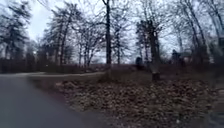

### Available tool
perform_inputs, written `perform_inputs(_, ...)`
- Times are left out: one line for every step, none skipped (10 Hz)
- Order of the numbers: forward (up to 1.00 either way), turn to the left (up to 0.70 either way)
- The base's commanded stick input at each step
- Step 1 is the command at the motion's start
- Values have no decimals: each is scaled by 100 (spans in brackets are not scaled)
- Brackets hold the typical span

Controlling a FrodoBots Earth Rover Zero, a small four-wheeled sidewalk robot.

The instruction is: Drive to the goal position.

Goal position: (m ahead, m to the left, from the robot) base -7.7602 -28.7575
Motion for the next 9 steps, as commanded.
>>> perform_inputs(0, -100)
perform_inputs(0, -100)
perform_inputs(0, -100)
perform_inputs(0, -100)
perform_inputs(0, -100)
perform_inputs(0, -100)
perform_inputs(0, -100)
perform_inputs(0, -100)
perform_inputs(0, -100)
